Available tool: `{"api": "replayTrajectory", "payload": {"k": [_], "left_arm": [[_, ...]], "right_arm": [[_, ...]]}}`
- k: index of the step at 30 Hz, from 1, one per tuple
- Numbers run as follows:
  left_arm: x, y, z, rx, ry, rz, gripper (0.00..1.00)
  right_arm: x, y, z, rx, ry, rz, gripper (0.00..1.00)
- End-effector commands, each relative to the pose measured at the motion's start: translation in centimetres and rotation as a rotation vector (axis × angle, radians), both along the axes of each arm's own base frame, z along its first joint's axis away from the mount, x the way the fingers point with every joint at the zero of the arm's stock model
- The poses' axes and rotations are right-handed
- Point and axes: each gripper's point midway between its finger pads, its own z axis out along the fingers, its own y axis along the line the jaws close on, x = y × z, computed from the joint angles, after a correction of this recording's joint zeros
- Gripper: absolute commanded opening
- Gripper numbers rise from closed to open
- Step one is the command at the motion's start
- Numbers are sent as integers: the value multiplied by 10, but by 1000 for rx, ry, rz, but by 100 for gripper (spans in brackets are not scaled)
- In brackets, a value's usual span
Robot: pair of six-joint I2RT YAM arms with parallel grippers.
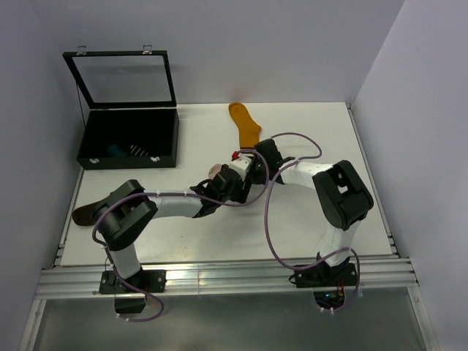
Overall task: Roll the socks
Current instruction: Roll the sock at the center of the board.
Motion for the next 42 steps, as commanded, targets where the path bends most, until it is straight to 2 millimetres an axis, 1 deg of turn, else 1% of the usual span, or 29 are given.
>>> {"api": "replayTrajectory", "payload": {"k": [1,3,5,9,13,16,18,20,21,23,24,26,27,29,30,31,32,33,34,36,37,38,39,40,41,42], "left_arm": [[9,-9,11,32,-75,-5,69],[6,-11,4,47,-69,-8,65],[5,-11,-2,63,-60,-10,64],[5,-10,-13,103,-43,4,64],[8,-10,-26,149,-22,29,65],[10,-9,-30,171,-19,49,63],[10,-8,-33,183,-16,50,56],[8,-9,-34,186,-15,46,51],[8,-9,-35,187,-15,47,43],[9,-9,-38,198,-10,46,37],[9,-10,-38,201,-8,44,29],[9,-11,-42,210,0,38,20],[10,-12,-42,208,-1,42,11],[11,-10,-39,203,-8,60,1],[11,-9,-38,196,-8,68,0],[10,-7,-34,185,-13,72,0],[10,-7,-31,170,-7,69,0],[10,-6,-29,150,5,78,0],[12,-2,-25,124,18,86,0],[9,-4,-21,49,73,65,0],[15,5,-18,20,97,81,0],[16,6,-16,-8,119,78,0],[17,12,-18,-54,175,81,0],[19,14,-15,-86,197,84,0],[18,15,-16,-126,238,90,0],[19,23,-20,-155,284,91,0]], "right_arm": [[2,-3,3,-13,15,-4,0],[2,-3,4,-9,15,-5,0],[2,-3,3,-7,18,-6,0],[2,-1,3,5,28,-1,0],[2,0,9,15,25,-1,0],[3,2,15,29,26,2,0],[3,3,18,41,26,2,0],[3,3,20,47,26,-1,0],[3,2,21,49,24,-3,0],[3,2,22,52,23,-5,0],[4,2,23,53,23,-4,0],[4,4,25,65,20,-2,0],[4,3,26,68,19,-1,0],[5,5,32,88,-5,3,0],[3,5,32,94,-7,3,4],[7,7,41,117,-44,5,8],[8,6,45,133,-59,2,13],[8,7,49,149,-70,5,25],[10,8,57,175,-104,1,30],[11,4,66,192,-136,-9,42],[14,4,72,206,-161,-15,43],[15,3,75,212,-173,-20,45],[15,0,78,213,-190,-31,48],[16,0,82,224,-211,-40,51],[17,-1,85,231,-227,-44,55],[13,-4,82,232,-227,-50,58]]}}
